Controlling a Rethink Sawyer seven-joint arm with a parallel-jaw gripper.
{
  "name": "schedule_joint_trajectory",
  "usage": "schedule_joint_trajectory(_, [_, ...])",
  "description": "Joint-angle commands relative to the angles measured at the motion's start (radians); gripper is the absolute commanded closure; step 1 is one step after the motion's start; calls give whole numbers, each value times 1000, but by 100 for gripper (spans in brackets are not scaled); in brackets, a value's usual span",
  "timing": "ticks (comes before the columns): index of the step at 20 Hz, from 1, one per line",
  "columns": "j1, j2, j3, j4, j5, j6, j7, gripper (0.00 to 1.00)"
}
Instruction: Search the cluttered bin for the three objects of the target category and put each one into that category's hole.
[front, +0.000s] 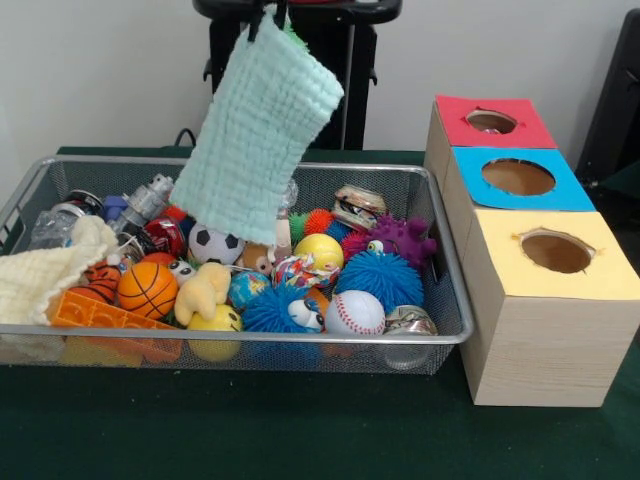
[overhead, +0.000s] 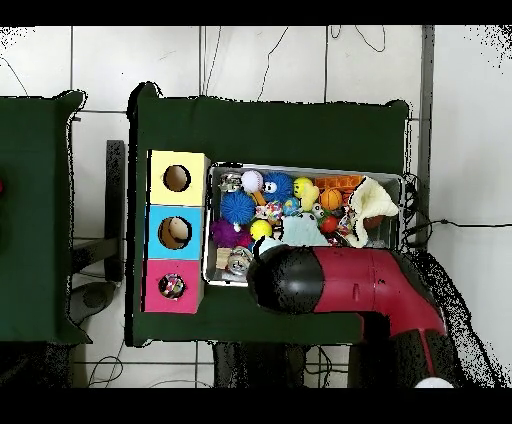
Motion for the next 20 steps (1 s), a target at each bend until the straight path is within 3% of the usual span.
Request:
schedule_joint_trajectory(1, [-82,-109,66,-12,5,181,-313,100])
schedule_joint_trajectory(5, [-135,-155,70,9,-24,173,-393,100])
schedule_joint_trajectory(11, [-236,-163,97,45,-93,25,-466,100])
schedule_joint_trajectory(16, [-312,-152,128,131,-87,-91,-475,100])
schedule_joint_trajectory(20, [-325,-131,151,161,-98,-153,-439,100])
